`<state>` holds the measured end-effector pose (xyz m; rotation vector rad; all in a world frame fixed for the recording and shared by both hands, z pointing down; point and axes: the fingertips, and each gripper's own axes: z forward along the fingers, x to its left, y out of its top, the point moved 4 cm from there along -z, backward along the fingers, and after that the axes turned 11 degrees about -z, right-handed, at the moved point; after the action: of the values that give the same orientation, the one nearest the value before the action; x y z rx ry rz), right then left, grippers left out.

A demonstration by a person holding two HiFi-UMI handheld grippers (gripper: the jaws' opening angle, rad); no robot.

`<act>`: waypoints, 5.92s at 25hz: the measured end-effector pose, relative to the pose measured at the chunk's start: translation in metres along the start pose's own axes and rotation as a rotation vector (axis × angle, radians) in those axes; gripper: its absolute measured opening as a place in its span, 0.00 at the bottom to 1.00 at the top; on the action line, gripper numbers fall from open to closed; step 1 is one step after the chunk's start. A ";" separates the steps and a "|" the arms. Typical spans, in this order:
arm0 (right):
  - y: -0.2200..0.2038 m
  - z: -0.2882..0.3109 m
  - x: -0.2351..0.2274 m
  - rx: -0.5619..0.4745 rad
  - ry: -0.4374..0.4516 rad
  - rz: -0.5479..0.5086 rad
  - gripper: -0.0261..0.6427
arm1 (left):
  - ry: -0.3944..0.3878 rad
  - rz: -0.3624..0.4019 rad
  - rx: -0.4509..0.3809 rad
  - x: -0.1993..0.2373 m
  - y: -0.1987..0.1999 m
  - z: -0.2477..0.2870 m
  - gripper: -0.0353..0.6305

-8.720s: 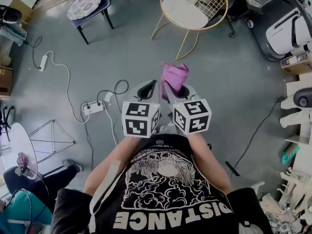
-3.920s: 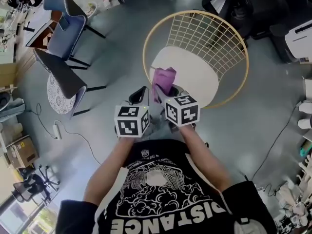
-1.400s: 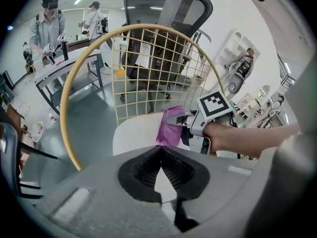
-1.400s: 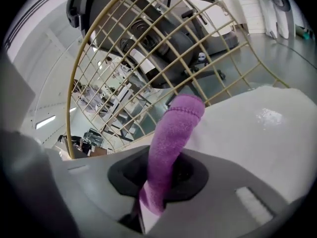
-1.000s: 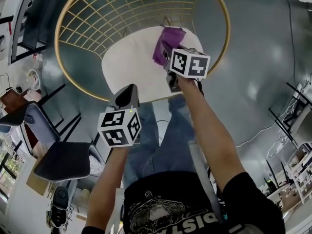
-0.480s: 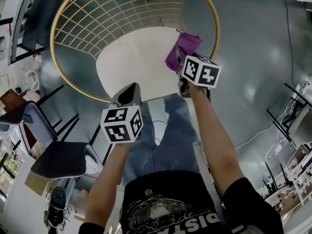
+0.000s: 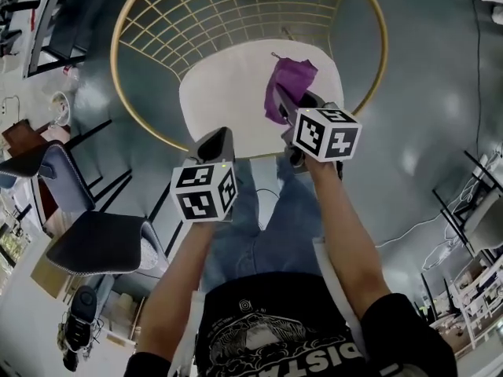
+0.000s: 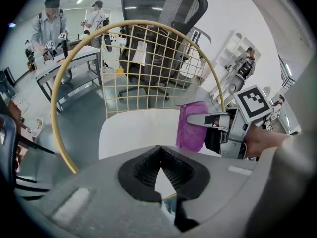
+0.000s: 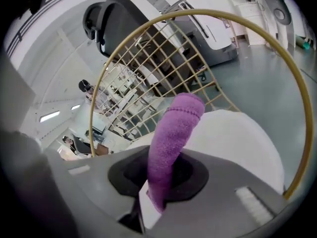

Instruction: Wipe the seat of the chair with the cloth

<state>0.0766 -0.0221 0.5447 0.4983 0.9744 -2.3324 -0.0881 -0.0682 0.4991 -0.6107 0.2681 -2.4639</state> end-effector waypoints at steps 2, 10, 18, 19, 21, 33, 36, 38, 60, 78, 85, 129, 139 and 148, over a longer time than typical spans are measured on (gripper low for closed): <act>-0.005 0.012 0.026 0.014 0.060 -0.002 0.13 | 0.014 -0.012 -0.003 0.014 0.000 -0.005 0.05; -0.028 0.065 0.119 0.114 0.260 -0.051 0.13 | 0.058 -0.060 -0.008 0.067 -0.002 -0.024 0.05; -0.064 0.112 0.179 0.222 0.363 -0.090 0.13 | 0.076 -0.072 0.001 0.110 0.004 -0.032 0.05; -0.069 0.115 0.181 0.234 0.361 -0.100 0.13 | 0.075 -0.070 0.004 0.113 0.003 -0.032 0.05; -0.075 0.119 0.181 0.246 0.349 -0.121 0.13 | 0.072 -0.060 0.007 0.116 0.004 -0.031 0.05; -0.075 0.113 0.142 0.233 0.291 -0.109 0.13 | 0.045 -0.014 0.029 0.105 0.003 -0.016 0.05; -0.079 0.109 0.130 0.240 0.270 -0.108 0.13 | 0.036 -0.010 0.037 0.097 0.000 -0.011 0.05; -0.080 0.104 0.123 0.247 0.254 -0.111 0.13 | 0.030 -0.007 0.043 0.091 -0.001 -0.010 0.05; -0.078 0.050 0.015 0.267 0.098 -0.113 0.13 | 0.015 0.013 0.066 0.023 -0.016 0.018 0.05; -0.051 -0.023 -0.075 0.234 -0.052 -0.112 0.13 | 0.006 0.055 0.050 -0.039 -0.019 0.030 0.05; -0.043 -0.052 -0.099 0.252 -0.116 -0.155 0.13 | 0.009 0.044 0.046 -0.052 -0.032 0.030 0.05; -0.125 0.067 0.153 0.156 0.177 -0.024 0.13 | 0.001 0.014 0.036 0.119 -0.059 -0.050 0.05; -0.142 0.043 0.107 0.181 0.146 0.003 0.13 | -0.002 0.041 0.069 0.083 -0.071 -0.032 0.05; -0.146 0.019 0.063 0.215 0.117 -0.020 0.13 | 0.003 0.047 0.088 0.045 -0.081 -0.016 0.05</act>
<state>-0.0655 0.0266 0.6017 0.7197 0.7858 -2.4631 -0.1681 -0.0275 0.5272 -0.5563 0.1719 -2.4176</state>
